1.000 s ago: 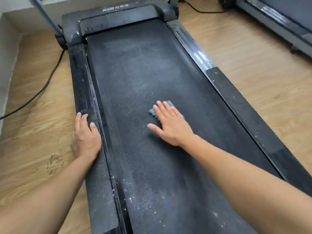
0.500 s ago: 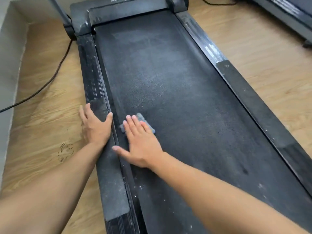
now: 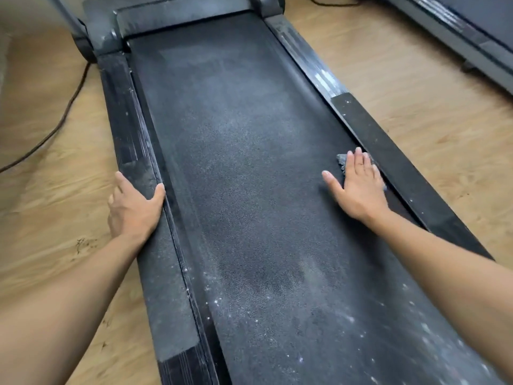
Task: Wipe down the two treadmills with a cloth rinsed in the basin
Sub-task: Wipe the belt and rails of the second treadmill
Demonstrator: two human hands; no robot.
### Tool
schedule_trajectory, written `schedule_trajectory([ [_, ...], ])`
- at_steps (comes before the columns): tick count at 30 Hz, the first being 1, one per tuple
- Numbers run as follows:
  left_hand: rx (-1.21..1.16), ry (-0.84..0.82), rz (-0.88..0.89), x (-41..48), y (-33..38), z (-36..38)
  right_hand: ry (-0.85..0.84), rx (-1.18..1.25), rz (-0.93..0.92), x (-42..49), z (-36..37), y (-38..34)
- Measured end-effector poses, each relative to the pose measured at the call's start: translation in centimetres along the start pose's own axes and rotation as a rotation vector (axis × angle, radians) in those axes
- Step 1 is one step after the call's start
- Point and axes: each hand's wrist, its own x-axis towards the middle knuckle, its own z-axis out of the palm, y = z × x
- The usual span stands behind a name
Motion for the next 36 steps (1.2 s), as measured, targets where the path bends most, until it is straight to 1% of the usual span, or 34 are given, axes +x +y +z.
schedule_trajectory([
  [1, -0.007, 0.002, -0.008, 0.1, 0.0, 0.1, 0.011, 0.016, 0.017, -0.8, 0.5, -2.2],
  [2, -0.013, 0.004, -0.011, 0.1, 0.1, 0.2, 0.014, 0.020, -0.009, -1.6, 1.1, -4.7],
  [3, -0.018, 0.006, -0.014, 0.2, 0.3, 0.4, 0.005, 0.022, -0.084, -2.9, 1.9, -7.5],
  [4, -0.023, 0.009, -0.027, 0.3, 0.6, 0.5, -0.011, 0.026, -0.202, -4.5, 2.8, -10.6],
  [6, -0.026, 0.026, -0.073, 0.4, 0.9, 0.6, -0.087, 0.036, -0.511, -9.3, 4.9, -16.6],
  [7, -0.026, 0.036, -0.090, 0.5, 0.9, 0.5, -0.132, 0.021, -0.660, -12.0, 6.0, -19.0],
  [8, -0.028, 0.044, -0.096, 0.6, 0.8, 0.4, -0.164, -0.010, -0.770, -14.1, 6.9, -20.4],
  [9, -0.027, 0.047, -0.093, 0.7, 0.7, 0.2, -0.172, -0.042, -0.845, -15.0, 7.3, -20.9],
  [11, -0.017, 0.053, -0.087, 1.1, 0.5, -0.1, -0.134, -0.092, -0.943, -13.6, 6.7, -19.3],
  [12, -0.015, 0.060, -0.082, 1.2, 0.4, -0.1, -0.106, -0.104, -0.938, -11.9, 6.0, -17.4],
  [13, -0.015, 0.063, -0.072, 1.3, 0.5, -0.1, -0.067, -0.090, -0.872, -9.8, 5.2, -15.0],
  [15, -0.015, 0.065, -0.061, 1.1, 0.5, 0.2, -0.008, -0.066, -0.597, -5.2, 3.1, -8.4],
  [16, -0.016, 0.069, -0.059, 1.0, 0.4, 0.4, -0.001, -0.081, -0.429, -3.3, 2.0, -4.6],
  [17, -0.016, 0.074, -0.060, 1.0, 0.4, 0.5, -0.014, -0.097, -0.299, -2.0, 0.9, -1.2],
  [19, -0.019, 0.064, -0.052, 0.7, 0.6, 0.5, -0.033, -0.107, -0.160, -0.9, -0.2, 3.3],
  [21, -0.019, 0.049, -0.037, 0.4, 1.1, 0.5, 0.001, -0.079, -0.077, -1.1, -0.1, 3.6],
  [23, -0.014, 0.056, -0.036, 0.4, 1.1, 0.5, 0.020, -0.003, 0.004, -2.4, 0.7, -0.2],
  [24, -0.013, 0.056, -0.029, 0.5, 1.1, 0.5, 0.006, 0.013, -0.027, -3.6, 1.4, -2.9],
  [25, -0.017, 0.054, -0.021, 0.5, 1.1, 0.6, -0.015, 0.016, -0.115, -5.3, 2.4, -6.0],
  [28, -0.031, 0.036, -0.033, 0.6, 0.9, 0.5, -0.102, 0.034, -0.550, -12.6, 6.1, -16.7],
  [30, -0.045, 0.043, -0.030, 0.6, 0.4, 0.3, -0.168, -0.038, -0.833, -16.7, 7.9, -20.9],
  [31, -0.058, 0.047, -0.024, 0.6, 0.4, 0.3, -0.189, -0.093, -0.931, -17.2, 8.0, -21.3],
  [33, -0.080, 0.054, -0.024, 0.9, 0.1, 0.1, -0.174, -0.173, -1.105, -15.2, 6.9, -18.8],
  [34, -0.083, 0.059, -0.024, 1.1, 0.1, 0.1, -0.167, -0.222, -1.142, -13.4, 6.0, -16.4],
  [35, -0.076, 0.062, -0.022, 1.2, 0.0, 0.1, -0.156, -0.262, -1.130, -11.4, 5.0, -13.7],
  [36, -0.067, 0.062, -0.020, 1.2, 0.0, 0.1, -0.153, -0.293, -1.059, -9.2, 3.9, -10.6],
])
